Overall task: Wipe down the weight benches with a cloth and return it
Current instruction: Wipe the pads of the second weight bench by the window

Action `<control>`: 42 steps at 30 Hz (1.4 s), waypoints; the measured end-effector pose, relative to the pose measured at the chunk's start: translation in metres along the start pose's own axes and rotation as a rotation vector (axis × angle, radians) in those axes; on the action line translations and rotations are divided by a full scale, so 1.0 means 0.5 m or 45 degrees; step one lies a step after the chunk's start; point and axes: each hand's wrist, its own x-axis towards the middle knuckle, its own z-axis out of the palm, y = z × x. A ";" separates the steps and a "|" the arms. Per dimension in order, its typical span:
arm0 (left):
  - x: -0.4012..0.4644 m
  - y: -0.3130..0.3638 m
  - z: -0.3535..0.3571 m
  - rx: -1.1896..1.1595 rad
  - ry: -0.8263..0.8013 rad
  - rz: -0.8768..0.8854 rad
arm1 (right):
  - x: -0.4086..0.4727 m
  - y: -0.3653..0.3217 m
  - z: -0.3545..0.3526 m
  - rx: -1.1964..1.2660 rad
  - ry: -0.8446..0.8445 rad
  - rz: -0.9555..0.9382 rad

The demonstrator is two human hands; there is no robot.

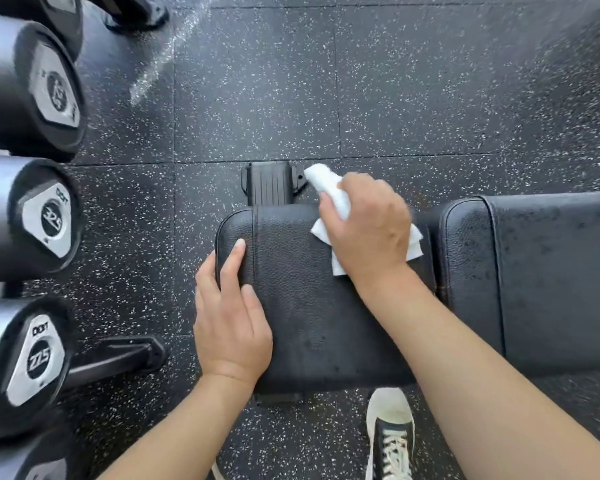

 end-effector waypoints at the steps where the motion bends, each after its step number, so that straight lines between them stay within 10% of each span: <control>1: 0.000 -0.001 0.000 -0.001 0.003 0.008 | -0.001 -0.034 0.014 0.037 -0.016 -0.035; 7: 0.005 -0.011 0.008 0.004 0.016 0.008 | -0.001 -0.185 0.085 0.260 -0.101 -0.278; 16: 0.001 -0.010 0.007 -0.002 0.023 0.009 | -0.154 0.073 -0.027 0.098 0.057 -0.213; 28: 0.004 -0.011 0.006 -0.056 0.045 0.053 | -0.036 -0.157 0.072 0.140 0.057 -0.169; 42: -0.002 -0.003 -0.001 -0.080 0.024 0.029 | -0.325 0.035 -0.025 0.055 0.048 -0.454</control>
